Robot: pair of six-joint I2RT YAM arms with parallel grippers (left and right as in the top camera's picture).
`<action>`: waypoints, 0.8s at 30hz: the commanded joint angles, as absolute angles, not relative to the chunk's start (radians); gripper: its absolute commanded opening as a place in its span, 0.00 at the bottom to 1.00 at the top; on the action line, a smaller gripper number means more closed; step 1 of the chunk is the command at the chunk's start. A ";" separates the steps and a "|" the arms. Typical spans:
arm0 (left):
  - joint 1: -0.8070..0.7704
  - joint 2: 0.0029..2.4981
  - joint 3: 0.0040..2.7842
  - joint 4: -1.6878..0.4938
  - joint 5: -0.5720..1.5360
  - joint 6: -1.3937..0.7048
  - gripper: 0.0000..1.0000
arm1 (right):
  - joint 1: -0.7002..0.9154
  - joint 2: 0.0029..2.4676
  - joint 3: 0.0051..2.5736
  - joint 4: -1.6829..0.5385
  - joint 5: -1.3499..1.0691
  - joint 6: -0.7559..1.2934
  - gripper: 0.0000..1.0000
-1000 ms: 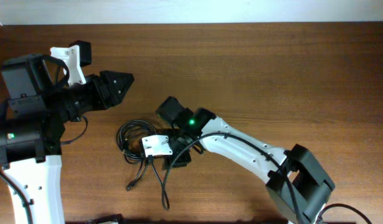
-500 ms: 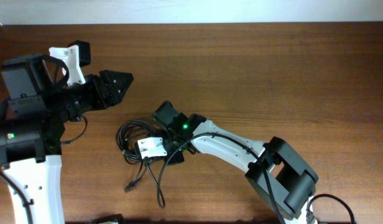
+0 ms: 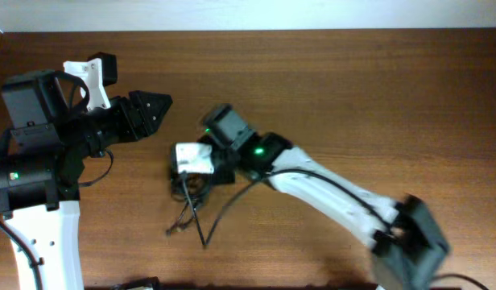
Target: Untangle cables
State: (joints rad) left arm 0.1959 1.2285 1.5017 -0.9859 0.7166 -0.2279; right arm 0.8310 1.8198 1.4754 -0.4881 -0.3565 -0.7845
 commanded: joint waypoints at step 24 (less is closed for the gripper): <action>0.184 1.223 1.508 -1.195 1.033 0.316 0.89 | 0.757 1.294 1.514 0.084 0.312 -0.645 0.04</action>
State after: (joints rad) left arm 0.1967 1.2285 1.5017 -1.1717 0.9001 0.1677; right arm 0.7605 1.3075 1.4960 0.0422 0.1772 -0.6765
